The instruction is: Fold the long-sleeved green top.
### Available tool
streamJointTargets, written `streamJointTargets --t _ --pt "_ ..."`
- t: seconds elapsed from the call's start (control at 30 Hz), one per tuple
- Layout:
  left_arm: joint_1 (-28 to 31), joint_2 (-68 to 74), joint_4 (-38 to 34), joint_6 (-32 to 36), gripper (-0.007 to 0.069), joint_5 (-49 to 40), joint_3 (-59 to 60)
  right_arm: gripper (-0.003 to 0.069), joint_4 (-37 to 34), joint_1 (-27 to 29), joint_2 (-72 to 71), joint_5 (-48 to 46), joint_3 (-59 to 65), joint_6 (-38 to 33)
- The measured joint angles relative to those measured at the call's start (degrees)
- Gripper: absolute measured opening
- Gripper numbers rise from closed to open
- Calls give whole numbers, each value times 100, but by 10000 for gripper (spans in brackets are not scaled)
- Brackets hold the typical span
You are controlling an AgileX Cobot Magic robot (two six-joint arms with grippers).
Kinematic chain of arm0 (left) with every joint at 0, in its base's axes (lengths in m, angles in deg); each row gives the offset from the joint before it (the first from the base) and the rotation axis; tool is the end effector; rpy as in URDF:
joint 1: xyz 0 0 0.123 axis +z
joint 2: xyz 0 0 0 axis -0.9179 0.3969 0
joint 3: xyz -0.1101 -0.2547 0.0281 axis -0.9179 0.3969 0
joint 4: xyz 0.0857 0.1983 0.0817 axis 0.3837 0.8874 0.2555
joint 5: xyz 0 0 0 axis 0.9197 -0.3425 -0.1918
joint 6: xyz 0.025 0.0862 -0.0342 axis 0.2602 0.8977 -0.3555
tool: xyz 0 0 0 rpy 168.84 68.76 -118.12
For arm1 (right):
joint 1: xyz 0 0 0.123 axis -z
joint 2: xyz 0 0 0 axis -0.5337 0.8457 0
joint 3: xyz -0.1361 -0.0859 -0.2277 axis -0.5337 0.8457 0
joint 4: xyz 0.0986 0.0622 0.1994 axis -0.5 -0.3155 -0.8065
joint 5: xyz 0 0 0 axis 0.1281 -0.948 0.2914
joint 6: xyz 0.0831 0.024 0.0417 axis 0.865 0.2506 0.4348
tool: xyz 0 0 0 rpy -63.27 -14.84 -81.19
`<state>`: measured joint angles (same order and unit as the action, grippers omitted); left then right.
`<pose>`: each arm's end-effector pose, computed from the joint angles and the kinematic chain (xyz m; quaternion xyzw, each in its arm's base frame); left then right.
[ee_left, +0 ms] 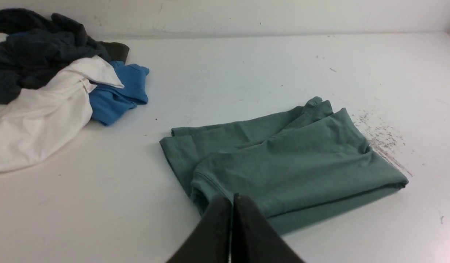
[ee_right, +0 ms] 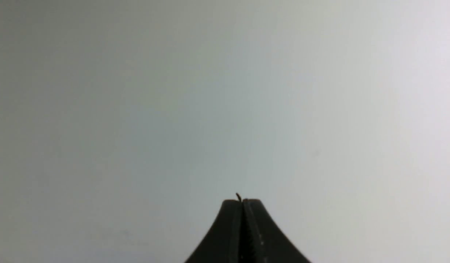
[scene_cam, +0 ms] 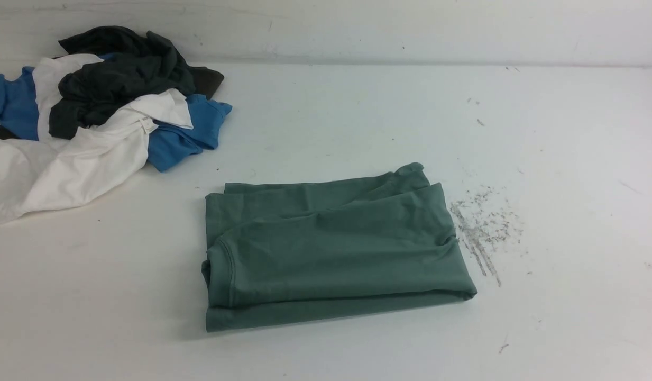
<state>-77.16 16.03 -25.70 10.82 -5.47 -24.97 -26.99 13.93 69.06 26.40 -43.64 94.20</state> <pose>0.0288 -0.0214 0.3129 0.0706 0.8003 -0.1580 0.5741 0.0079 0.0022 0.3614 -0.0662 0.5383 0.1620 0.8244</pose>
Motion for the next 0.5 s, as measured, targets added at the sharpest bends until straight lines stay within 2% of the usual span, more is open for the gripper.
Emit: streamJointTargets --t 0.07,0.17,0.5 --pt "0 -149 0 -84 -3 91 294 -15 5 0 -346 819 308 -38" --pt "0 -158 -66 -115 -3 159 493 -15 22 0 -572 1293 391 -58" --pt "0 -158 -255 -120 -3 273 527 -15 23 0 -745 1470 391 -71"
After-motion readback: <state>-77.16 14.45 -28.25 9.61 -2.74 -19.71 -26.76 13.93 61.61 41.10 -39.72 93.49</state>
